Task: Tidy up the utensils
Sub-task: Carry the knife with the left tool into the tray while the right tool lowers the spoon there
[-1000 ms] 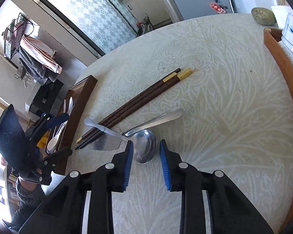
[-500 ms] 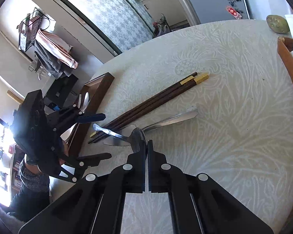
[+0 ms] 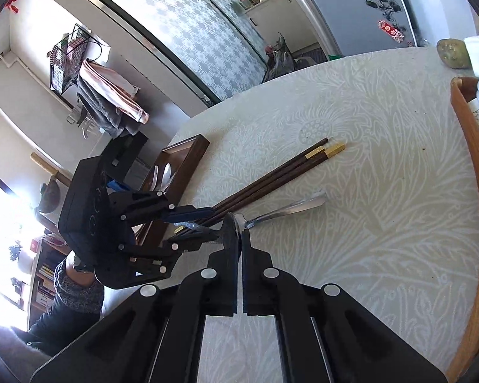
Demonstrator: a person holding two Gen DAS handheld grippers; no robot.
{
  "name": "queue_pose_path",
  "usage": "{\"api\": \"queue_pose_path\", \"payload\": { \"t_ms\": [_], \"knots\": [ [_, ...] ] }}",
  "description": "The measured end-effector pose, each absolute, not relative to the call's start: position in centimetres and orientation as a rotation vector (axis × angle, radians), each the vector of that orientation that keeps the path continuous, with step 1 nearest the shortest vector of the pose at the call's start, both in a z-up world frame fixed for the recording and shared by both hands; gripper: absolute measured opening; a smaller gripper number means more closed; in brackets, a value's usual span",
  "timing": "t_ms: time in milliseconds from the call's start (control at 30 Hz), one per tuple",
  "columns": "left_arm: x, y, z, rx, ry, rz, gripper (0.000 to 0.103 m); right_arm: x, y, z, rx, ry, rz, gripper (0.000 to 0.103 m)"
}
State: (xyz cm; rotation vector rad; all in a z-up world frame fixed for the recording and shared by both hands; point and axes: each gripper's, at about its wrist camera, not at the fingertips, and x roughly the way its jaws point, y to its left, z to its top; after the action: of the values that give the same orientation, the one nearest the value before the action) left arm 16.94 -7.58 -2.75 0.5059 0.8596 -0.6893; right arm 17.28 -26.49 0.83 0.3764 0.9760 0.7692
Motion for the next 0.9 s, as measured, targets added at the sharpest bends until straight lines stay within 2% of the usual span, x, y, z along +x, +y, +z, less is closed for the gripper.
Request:
{"api": "queue_pose_path", "payload": {
  "t_ms": [333, 567, 900],
  "knots": [
    [15.5, -6.6, 0.7, 0.438, 0.831, -0.672, 0.019, 18.3, -25.0, 4.9, 0.337, 0.927, 0.777, 0.002],
    [13.5, -0.8, 3.5, 0.314, 0.807, -0.583, 0.017, 19.4, -18.0, 8.8, 0.24, 0.899, 0.868, 0.002],
    [12.2, 9.2, 2.3, 0.178, 0.865, -0.406, 0.016, 22.6, -5.9, 6.8, 0.175, 1.003, 1.034, 0.002]
  ]
}}
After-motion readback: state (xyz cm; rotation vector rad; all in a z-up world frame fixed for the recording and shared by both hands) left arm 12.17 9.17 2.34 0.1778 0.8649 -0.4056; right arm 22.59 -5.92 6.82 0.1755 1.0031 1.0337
